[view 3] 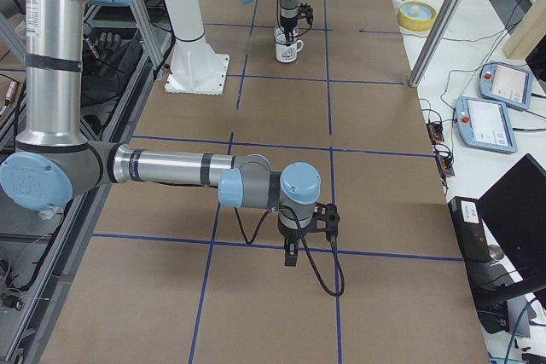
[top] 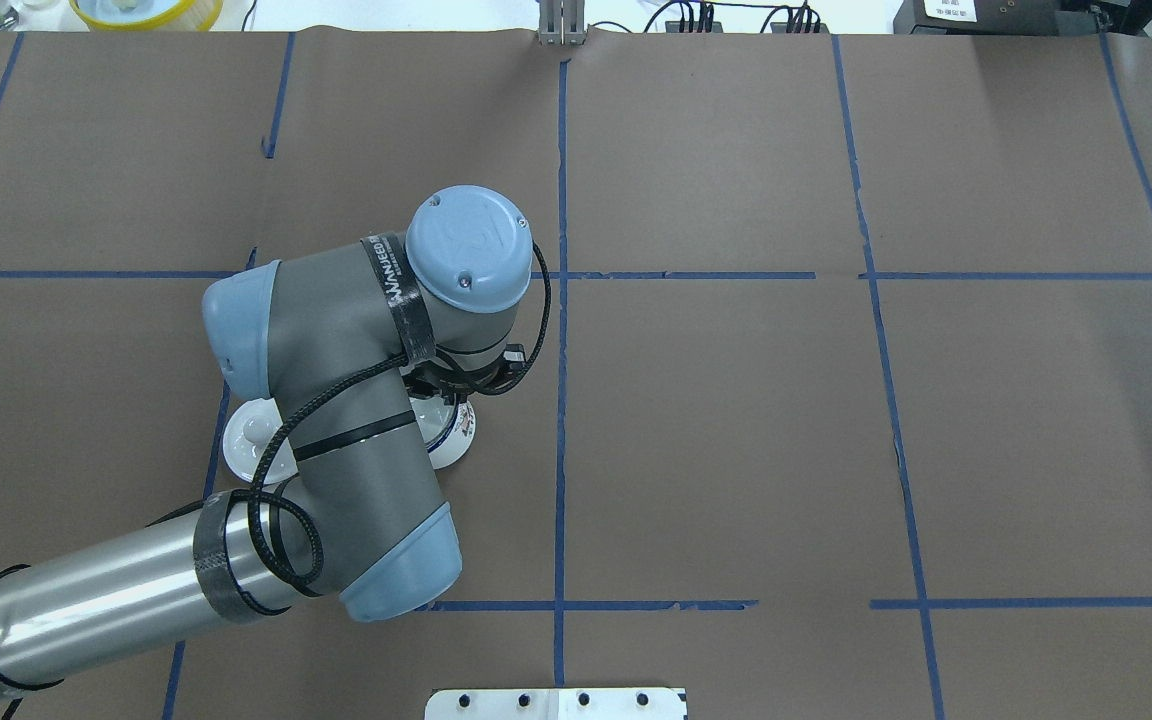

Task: Remove funnel from cup
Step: 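Lower the left gripper and grasp the funnel's rim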

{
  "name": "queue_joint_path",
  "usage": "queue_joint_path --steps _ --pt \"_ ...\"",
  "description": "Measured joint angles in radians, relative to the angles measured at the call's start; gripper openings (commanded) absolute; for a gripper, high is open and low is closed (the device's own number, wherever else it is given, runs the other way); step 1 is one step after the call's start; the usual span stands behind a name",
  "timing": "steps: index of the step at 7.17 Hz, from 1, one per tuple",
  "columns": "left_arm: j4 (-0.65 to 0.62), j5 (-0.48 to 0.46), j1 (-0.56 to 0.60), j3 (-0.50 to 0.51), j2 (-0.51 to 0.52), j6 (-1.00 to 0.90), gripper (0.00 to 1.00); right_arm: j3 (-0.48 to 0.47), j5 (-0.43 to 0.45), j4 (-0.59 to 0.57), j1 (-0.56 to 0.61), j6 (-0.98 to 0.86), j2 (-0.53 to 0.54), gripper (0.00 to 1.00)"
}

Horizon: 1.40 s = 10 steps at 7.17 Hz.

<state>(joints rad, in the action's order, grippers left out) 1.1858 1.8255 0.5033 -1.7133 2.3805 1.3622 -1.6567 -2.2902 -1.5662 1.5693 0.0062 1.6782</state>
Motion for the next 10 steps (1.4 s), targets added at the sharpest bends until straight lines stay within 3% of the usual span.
queue_joint_path --steps 2,4,10 --pt "0.000 0.001 0.003 -0.007 0.000 0.001 0.00 0.000 0.000 0.000 0.000 0.000 0.000 1.00" --pt "0.000 0.001 0.005 -0.020 -0.002 0.003 0.16 0.000 0.000 0.000 0.000 0.000 0.000 1.00" --pt "0.008 0.005 0.005 -0.022 -0.012 0.013 0.24 0.000 0.000 0.000 0.000 0.000 0.000 1.00"
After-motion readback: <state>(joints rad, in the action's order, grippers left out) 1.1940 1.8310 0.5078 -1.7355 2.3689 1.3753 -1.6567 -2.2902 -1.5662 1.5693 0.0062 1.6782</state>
